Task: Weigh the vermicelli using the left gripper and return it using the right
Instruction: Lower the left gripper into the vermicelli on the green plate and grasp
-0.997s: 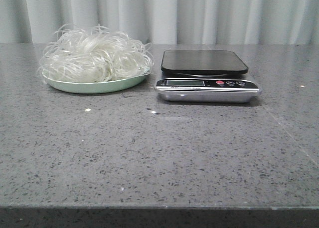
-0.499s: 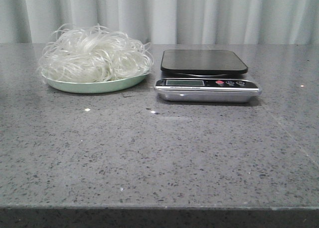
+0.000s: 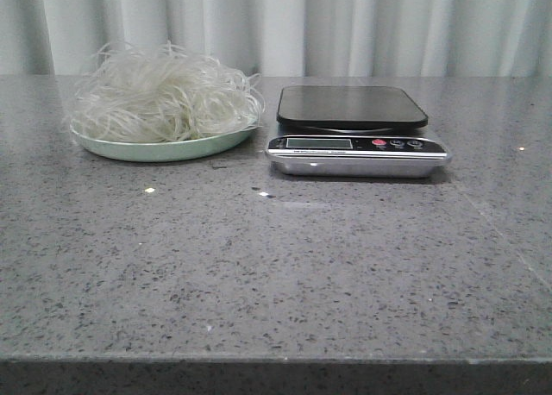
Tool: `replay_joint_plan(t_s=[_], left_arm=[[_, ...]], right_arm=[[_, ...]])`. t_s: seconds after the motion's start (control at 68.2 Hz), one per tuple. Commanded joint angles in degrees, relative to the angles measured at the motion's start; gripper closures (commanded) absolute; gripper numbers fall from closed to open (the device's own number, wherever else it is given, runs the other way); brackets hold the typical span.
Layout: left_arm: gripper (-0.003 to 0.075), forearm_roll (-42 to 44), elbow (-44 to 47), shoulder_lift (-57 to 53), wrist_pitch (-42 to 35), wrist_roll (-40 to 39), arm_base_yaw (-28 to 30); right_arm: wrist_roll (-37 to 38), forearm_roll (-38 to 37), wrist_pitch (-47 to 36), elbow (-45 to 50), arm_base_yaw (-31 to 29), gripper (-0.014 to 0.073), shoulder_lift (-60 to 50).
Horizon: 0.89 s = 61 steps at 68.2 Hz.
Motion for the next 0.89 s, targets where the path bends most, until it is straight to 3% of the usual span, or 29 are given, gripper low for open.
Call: replay_joint_plan(t_s=[0.0,0.616,0.704,0.792,0.88], left_arm=[[0.008,-1.8,-2.2,0.8,-2.5,-0.5,-0.3],[0.0084,-1.8,-2.2,11.1,-0.3,-3.7,-0.3],[0.0121,-1.8,-2.2,11.3,0.9,-3.7,-0.3],[0.0209,-1.8,-2.2,11.3,1.4,-3.7,-0.3],[0.0347,-1.8,-2.2,11.3,2.1,-3.7,-0.3]], right_arm=[[-0.4,0.1,-4.0,-0.4,0.1,0.0442,-0.7],[-0.4,0.1,-4.0,-0.4,0.1,0.0442,-0.7],[-0.4,0.1,-3.9,-0.4,0.1,0.0442,-0.7],[-0.4,0.1,-3.9,-0.4,0.1,0.0442,-0.7],[-0.4,0.1,-3.9,-0.4,0.1,0.0442,-0.7]])
